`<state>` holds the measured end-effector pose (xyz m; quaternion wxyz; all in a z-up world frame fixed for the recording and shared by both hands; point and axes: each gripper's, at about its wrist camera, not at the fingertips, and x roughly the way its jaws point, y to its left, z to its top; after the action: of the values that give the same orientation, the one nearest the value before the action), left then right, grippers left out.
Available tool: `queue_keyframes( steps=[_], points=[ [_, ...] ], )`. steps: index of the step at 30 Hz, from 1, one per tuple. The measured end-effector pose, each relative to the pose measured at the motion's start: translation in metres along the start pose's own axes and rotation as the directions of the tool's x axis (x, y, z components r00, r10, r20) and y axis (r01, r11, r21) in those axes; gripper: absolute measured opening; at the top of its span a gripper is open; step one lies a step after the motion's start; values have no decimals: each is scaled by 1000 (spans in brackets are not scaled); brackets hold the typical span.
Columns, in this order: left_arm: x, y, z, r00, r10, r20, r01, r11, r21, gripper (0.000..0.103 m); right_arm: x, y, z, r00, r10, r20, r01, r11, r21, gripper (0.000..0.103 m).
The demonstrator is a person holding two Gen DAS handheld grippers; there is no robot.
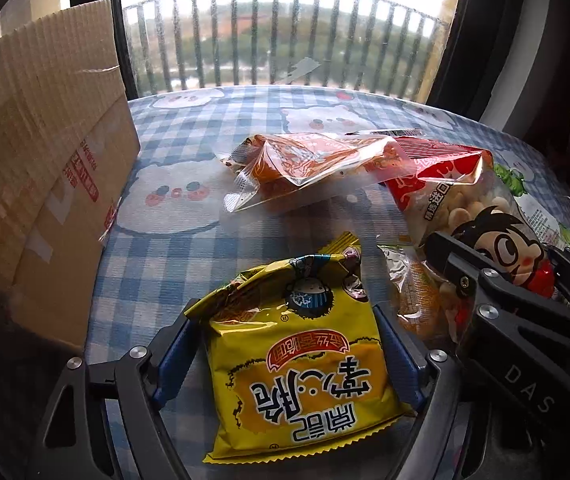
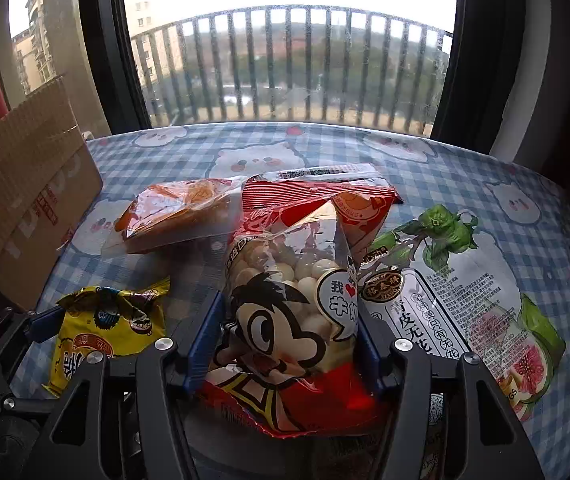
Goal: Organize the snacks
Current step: 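Grasp the red cartoon-boy snack bag with the right tool while the left tool grasps the yellow chip bag, then lift both held bags and carry them over the cardboard box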
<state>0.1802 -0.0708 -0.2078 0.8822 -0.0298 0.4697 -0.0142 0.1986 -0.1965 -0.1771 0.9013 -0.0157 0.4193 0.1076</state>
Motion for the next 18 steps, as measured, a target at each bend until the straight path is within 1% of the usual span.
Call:
queue_keyframes(
  steps=[4, 8, 12, 18],
  points=[
    [-8, 2, -6, 1000, -20, 1, 20, 1000, -11, 83, -14, 0, -9, 999, 32, 11, -32, 999, 32, 55],
    [-25, -2, -13, 999, -16, 47, 15, 1000, 19, 83, -29, -1, -18, 999, 51, 15, -52, 996, 75, 49],
    [-43, -3, -21, 996, -18, 86, 14, 999, 40, 83, -48, 0, -28, 998, 55, 33, -58, 993, 101, 48],
    [-75, -1, -32, 989, -19, 145, 10, 998, 64, 83, -82, 13, -37, 995, 52, 84, -59, 995, 86, 48]
  ],
)
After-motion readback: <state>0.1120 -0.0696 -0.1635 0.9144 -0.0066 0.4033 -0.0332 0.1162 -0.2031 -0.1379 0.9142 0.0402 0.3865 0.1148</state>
